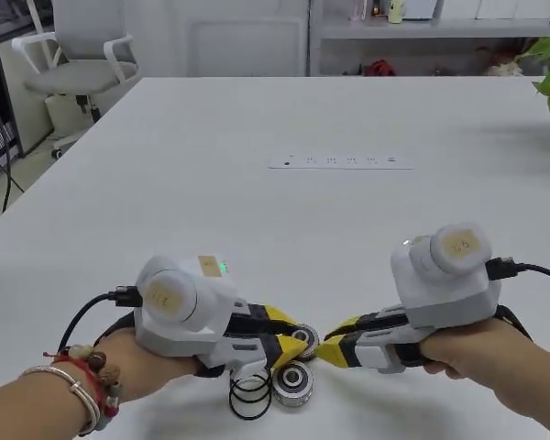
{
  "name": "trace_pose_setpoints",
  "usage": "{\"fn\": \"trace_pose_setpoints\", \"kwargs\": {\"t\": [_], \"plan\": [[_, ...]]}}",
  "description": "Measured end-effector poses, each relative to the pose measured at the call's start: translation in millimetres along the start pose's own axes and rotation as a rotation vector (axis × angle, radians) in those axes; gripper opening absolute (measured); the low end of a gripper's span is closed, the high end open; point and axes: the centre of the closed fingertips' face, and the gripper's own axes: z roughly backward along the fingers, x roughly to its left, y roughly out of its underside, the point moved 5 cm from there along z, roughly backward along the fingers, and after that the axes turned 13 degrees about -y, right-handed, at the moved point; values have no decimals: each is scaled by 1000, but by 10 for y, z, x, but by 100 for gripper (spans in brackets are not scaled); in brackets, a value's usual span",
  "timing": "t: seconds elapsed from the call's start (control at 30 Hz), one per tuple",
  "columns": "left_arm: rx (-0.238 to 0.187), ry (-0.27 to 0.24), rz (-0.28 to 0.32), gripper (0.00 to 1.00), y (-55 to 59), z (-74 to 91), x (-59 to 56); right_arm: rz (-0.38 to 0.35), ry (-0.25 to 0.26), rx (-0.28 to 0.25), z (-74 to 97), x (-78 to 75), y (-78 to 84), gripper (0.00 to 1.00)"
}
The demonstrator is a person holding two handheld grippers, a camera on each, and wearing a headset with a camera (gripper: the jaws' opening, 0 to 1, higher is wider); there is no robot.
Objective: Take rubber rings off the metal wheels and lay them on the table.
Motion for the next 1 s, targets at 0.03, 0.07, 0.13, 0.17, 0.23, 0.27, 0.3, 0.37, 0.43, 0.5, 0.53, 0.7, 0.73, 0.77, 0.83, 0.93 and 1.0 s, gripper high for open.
{"fn": "trace_pose_setpoints", "kwargs": {"t": [0.03,0.07,0.13,0.17,0.23,0.27,0.3,0.37,0.43,0.5,0.53,0.7,0.73,0.77,0.83,0.93,1.0], "plan": [[0,0,0,14,-1,0,-1,1,-2,5,-3,0,9,10],[0,0,0,14,-3,1,-5,1,-7,11,-7,7,16,10],[0,0,1,14,-5,1,-7,11,-12,16,-21,17,27,10],[-1,1,1,14,-7,2,-8,22,-5,16,-26,21,23,10],[-3,1,3,14,-10,3,-10,65,-4,24,-42,35,18,12],[-3,1,4,14,-10,4,-10,75,-4,21,-65,42,28,13],[-4,1,4,14,-6,4,-5,76,-9,19,-77,46,37,14],[-4,1,6,14,-1,4,2,102,-17,19,-104,59,37,16],[-4,1,6,14,0,5,4,143,1,18,-103,43,17,16],[-4,2,6,14,-2,6,2,133,-7,17,-104,40,20,16],[-4,2,7,14,-1,6,3,132,-8,14,-103,37,23,16],[-3,0,13,14,6,4,12,148,-5,30,-71,14,39,6],[-3,1,19,14,8,5,14,152,7,17,-55,-8,25,0],[-2,0,23,14,10,5,19,119,-6,17,-67,2,30,0],[-2,-1,25,14,14,2,27,130,3,22,-69,-4,21,0],[-1,-1,18,14,14,-2,29,94,19,21,-64,-29,16,0],[-1,0,10,14,17,-4,31,48,31,12,-56,-46,14,0]]}}
